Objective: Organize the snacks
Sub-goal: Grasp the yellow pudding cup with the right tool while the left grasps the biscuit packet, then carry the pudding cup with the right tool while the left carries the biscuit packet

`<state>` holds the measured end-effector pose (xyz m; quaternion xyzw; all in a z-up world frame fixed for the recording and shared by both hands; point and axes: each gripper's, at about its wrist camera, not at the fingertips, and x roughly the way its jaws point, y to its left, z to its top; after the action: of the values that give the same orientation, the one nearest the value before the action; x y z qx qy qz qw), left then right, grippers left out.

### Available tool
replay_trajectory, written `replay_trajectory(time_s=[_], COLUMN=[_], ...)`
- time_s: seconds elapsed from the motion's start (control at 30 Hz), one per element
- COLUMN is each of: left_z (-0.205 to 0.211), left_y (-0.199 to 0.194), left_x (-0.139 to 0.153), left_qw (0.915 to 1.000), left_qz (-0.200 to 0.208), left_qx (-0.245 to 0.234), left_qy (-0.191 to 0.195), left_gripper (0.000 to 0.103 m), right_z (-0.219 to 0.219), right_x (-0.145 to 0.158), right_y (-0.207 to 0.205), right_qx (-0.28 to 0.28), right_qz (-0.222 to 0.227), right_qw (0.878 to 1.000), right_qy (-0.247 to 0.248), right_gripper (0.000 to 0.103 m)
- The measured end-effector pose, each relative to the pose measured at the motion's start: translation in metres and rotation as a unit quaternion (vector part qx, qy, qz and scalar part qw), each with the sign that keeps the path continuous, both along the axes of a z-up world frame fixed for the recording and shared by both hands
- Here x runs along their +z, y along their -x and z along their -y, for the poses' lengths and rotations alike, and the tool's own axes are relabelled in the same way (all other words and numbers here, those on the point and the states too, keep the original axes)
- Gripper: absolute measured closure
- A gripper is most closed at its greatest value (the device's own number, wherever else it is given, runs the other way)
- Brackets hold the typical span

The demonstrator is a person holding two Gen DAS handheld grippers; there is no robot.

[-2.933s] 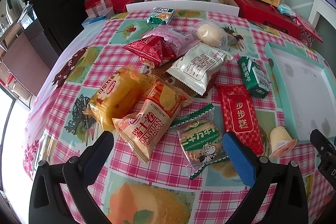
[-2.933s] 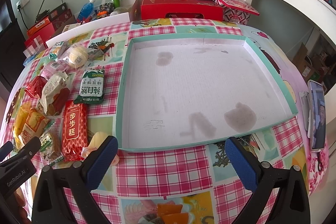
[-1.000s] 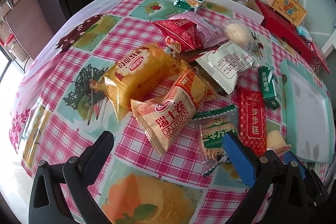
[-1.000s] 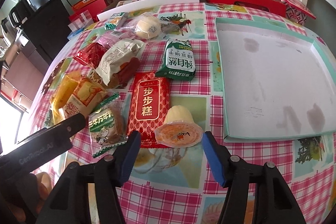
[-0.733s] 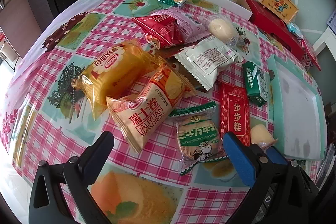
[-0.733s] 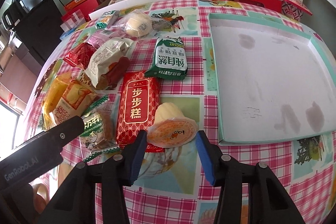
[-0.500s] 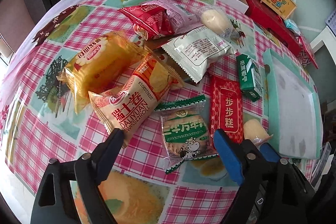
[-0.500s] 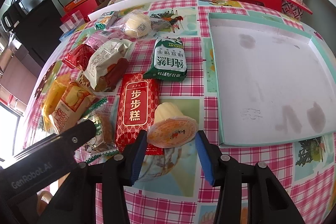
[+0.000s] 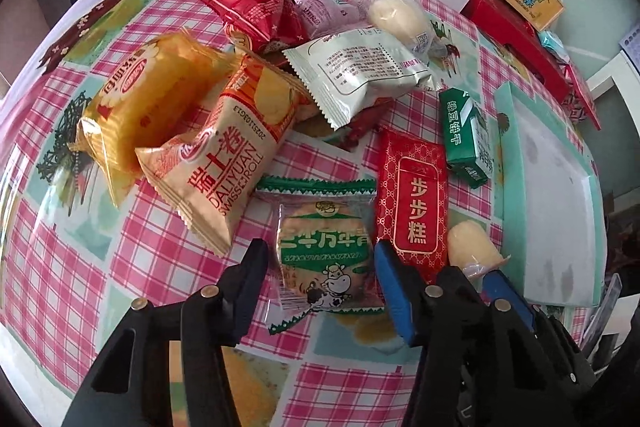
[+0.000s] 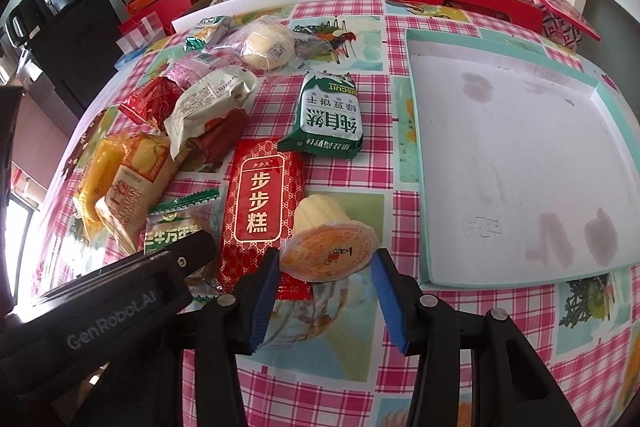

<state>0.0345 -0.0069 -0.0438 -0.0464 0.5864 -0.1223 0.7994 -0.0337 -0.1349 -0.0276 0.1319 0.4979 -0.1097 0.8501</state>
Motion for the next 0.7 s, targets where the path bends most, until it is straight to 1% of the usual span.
replay_trajectory(time_s=[0.17, 0.2, 0.23, 0.37, 0.5, 0.6, 0.7], left_z=[0.014, 0.015, 0.016, 0.012, -0.003, -0.012, -0.012], left_y=[-0.006, -0.007, -0.009, -0.011, -0.005, -0.005, -0.007], left_x=[-0.004, -0.004, -0.004, -0.005, -0.003, -0.003, -0.004], left_qw=[0.9995, 0.9995, 0.9994, 0.9997, 0.9998, 0.9998, 0.9996], left_qz=[0.009, 0.009, 0.01, 0.009, 0.009, 0.007, 0.004], left_qx=[-0.005, -0.004, -0.003, 0.002, 0.009, 0.019, 0.028], left_qy=[-0.03, -0.032, -0.033, -0.021, -0.014, -0.008, 0.001], left_gripper=[0.047, 0.048, 0.051, 0.052, 0.052, 0.052, 0.052], right_z=[-0.001, -0.001, -0.001, -0.001, -0.001, 0.003, 0.005], right_x=[0.0, -0.001, -0.001, -0.004, -0.005, -0.005, -0.004], right_y=[-0.003, -0.004, -0.005, -0.006, -0.008, -0.009, -0.01], right_qx=[0.013, 0.016, 0.018, 0.025, 0.034, 0.031, 0.03], right_qz=[-0.004, -0.006, -0.007, -0.012, -0.011, -0.008, -0.004], right_qw=[1.0, 1.0, 1.0, 1.0, 0.999, 0.999, 1.0], right_qy=[0.01, 0.013, 0.015, 0.013, 0.013, 0.005, 0.004], right_gripper=[0.053, 0.053, 0.054, 0.055, 0.055, 0.054, 0.053])
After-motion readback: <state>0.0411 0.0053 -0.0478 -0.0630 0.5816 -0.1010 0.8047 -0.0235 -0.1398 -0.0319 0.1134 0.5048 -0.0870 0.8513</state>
